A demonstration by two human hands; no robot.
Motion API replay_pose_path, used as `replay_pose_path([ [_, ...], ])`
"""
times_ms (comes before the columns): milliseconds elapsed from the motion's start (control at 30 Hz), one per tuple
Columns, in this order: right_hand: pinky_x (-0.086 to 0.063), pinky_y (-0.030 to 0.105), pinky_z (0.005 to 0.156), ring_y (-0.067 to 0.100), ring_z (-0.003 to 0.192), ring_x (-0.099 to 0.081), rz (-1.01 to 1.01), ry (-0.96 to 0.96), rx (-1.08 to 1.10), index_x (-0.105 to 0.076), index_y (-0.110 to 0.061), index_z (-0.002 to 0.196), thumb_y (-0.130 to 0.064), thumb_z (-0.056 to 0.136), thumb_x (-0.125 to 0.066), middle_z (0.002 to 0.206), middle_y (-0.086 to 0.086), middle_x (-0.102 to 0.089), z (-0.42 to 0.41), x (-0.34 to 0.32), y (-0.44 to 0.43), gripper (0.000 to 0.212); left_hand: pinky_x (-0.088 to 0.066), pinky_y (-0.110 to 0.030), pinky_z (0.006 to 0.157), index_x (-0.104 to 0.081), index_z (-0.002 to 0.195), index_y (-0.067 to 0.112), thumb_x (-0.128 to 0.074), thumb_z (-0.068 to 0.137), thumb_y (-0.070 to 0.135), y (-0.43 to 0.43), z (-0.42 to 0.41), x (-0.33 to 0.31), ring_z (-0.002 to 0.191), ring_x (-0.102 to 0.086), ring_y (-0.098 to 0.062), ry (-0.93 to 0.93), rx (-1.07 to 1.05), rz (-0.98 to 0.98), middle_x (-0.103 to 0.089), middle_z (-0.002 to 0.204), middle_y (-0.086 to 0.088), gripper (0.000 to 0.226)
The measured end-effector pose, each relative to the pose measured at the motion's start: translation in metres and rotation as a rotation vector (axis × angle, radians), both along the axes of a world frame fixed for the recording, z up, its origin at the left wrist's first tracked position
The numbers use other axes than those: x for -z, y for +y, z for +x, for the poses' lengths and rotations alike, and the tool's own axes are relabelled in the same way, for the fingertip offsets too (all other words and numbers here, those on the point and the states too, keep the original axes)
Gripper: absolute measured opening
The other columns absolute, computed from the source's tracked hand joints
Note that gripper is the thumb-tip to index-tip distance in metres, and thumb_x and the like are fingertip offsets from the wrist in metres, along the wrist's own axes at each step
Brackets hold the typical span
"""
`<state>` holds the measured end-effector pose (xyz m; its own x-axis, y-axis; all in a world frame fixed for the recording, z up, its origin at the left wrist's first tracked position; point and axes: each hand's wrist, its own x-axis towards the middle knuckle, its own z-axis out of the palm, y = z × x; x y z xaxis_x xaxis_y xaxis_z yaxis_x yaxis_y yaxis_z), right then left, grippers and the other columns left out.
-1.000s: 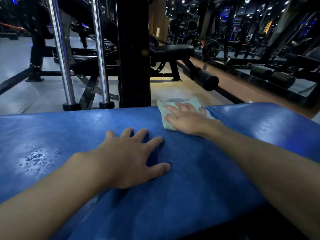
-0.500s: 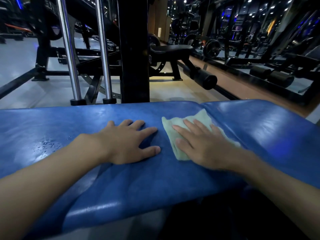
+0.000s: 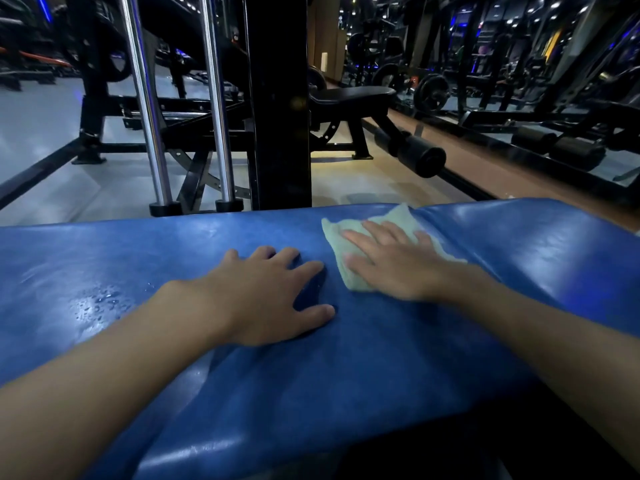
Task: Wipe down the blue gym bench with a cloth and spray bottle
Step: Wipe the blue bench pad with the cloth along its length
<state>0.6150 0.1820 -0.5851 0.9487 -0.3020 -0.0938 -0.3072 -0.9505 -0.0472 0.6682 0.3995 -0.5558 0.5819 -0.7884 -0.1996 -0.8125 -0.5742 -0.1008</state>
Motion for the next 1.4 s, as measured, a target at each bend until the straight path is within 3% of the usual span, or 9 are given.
replay_pose_path([
  [300,0.001,0.061,0.114,0.021,0.150,-0.004,0.041,-0.011,0.021,-0.005,-0.050,0.152,-0.063,0.093,-0.011,0.164,-0.006,-0.010,0.102,-0.004,-0.021,0.061,-0.027,-0.050,0.112,-0.006,0.151,0.045,-0.013,0.082,0.080,0.000,0.005,0.002,0.144,-0.019,-0.016,0.001,0.012,-0.011,-0.018,0.157,0.010,0.078],
  [467,0.008,0.058,0.116,0.020,0.151,0.009,0.015,-0.009,0.007,0.001,-0.051,0.151,-0.059,0.096,-0.009,0.165,-0.008,0.007,0.055,0.003,-0.004,0.057,-0.027,-0.051,0.111,-0.017,0.148,0.047,-0.020,0.083,0.080,0.003,0.007,0.000,0.144,-0.022,-0.015,0.060,0.003,-0.045,-0.024,0.154,0.014,0.074],
  [700,-0.001,0.057,0.117,0.019,0.151,0.004,-0.069,-0.049,-0.065,0.003,-0.047,0.152,-0.068,0.082,0.006,0.165,-0.009,0.005,-0.070,0.001,0.047,0.073,-0.035,-0.048,0.104,-0.037,0.130,0.034,-0.039,0.094,0.063,0.007,0.000,-0.001,0.125,-0.043,-0.017,0.095,-0.002,-0.207,-0.044,0.135,0.011,0.047],
  [833,0.000,0.057,0.118,0.017,0.151,0.005,-0.068,-0.049,-0.086,0.005,-0.048,0.151,-0.070,0.072,0.015,0.165,-0.010,0.006,-0.113,0.003,0.065,0.083,-0.035,-0.029,0.087,-0.046,0.114,0.025,-0.054,0.096,0.038,0.013,-0.031,-0.006,0.103,-0.046,-0.012,0.129,0.141,-0.417,-0.049,0.115,0.008,0.023],
  [900,0.003,0.055,0.118,0.011,0.150,0.004,0.050,-0.047,-0.090,-0.008,-0.048,0.152,-0.069,0.088,0.002,0.165,-0.012,0.000,-0.122,-0.005,0.062,0.068,-0.036,-0.025,0.083,-0.049,0.111,0.022,-0.059,0.091,0.032,0.017,-0.054,-0.005,0.097,-0.047,-0.009,0.192,0.232,-0.537,-0.052,0.109,0.007,0.024],
  [1000,0.001,0.051,0.119,0.000,0.145,-0.012,0.195,-0.230,-0.054,-0.038,-0.041,0.144,-0.053,0.101,-0.018,0.155,-0.019,-0.028,-0.126,-0.021,0.041,0.049,-0.044,-0.035,0.092,-0.050,0.119,0.021,-0.062,0.082,0.052,0.014,-0.081,0.005,0.105,-0.051,-0.015,0.116,0.381,-0.522,-0.054,0.116,0.007,0.049],
  [1133,-0.031,0.051,0.108,0.014,0.121,-0.053,0.356,-0.348,0.080,-0.059,-0.035,0.117,-0.058,0.094,-0.024,0.122,-0.014,-0.064,-0.136,-0.018,-0.005,0.048,-0.037,-0.039,0.107,-0.041,0.143,0.029,-0.058,0.082,0.063,-0.007,-0.096,0.021,0.130,-0.043,-0.016,-0.103,0.412,-0.419,-0.047,0.142,0.007,0.071],
  [1233,-0.041,0.052,0.100,0.018,0.101,-0.061,0.482,-0.364,0.122,-0.060,-0.035,0.094,-0.071,0.081,-0.018,0.097,-0.011,-0.067,-0.137,-0.009,-0.018,0.057,-0.050,-0.041,0.092,-0.060,0.129,0.026,-0.048,0.090,0.051,-0.011,-0.097,0.025,0.115,-0.060,-0.023,-0.205,0.461,-0.478,-0.064,0.126,0.003,0.048],
  [1400,-0.035,0.030,0.097,0.015,0.111,-0.057,0.847,-0.580,0.229,-0.063,-0.018,0.121,-0.050,0.104,-0.027,0.106,0.000,-0.069,-0.132,-0.017,-0.024,0.051,-0.048,-0.034,0.067,-0.063,0.091,0.022,-0.039,0.094,0.042,-0.008,-0.105,-0.001,0.071,-0.059,-0.010,0.125,0.157,-0.841,-0.064,0.076,0.008,0.031],
])
